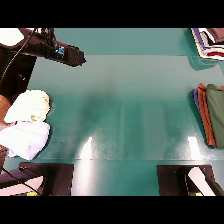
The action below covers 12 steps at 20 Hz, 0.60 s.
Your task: Fold the shirts.
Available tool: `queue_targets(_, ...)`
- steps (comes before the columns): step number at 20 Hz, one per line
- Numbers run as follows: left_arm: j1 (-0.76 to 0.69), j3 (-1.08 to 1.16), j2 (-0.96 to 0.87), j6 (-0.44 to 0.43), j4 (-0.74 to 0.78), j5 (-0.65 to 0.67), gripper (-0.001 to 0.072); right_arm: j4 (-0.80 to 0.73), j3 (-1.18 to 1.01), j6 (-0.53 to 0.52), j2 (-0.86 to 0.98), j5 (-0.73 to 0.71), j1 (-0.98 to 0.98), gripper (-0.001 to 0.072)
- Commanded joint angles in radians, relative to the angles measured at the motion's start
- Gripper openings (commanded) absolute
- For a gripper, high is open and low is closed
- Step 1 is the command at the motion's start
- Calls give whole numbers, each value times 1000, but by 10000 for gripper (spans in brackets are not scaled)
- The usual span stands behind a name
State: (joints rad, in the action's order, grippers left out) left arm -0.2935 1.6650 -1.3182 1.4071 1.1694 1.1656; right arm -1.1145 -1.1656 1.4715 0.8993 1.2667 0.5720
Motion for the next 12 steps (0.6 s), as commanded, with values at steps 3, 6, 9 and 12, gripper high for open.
queue_targets(3,0,0,-1,-1,-3,-30,31,66,-14,-3,37,-90,-436,401)
queue_targets(6,0,0,-1,-1,-3,-31,31,66,-14,-7,82,-87,-600,18)
queue_targets(9,0,0,0,-1,-3,-30,31,66,-14,-6,116,-87,-687,18)
queue_targets(12,0,0,0,-1,-3,-30,31,67,-14,-6,127,-87,-715,18)
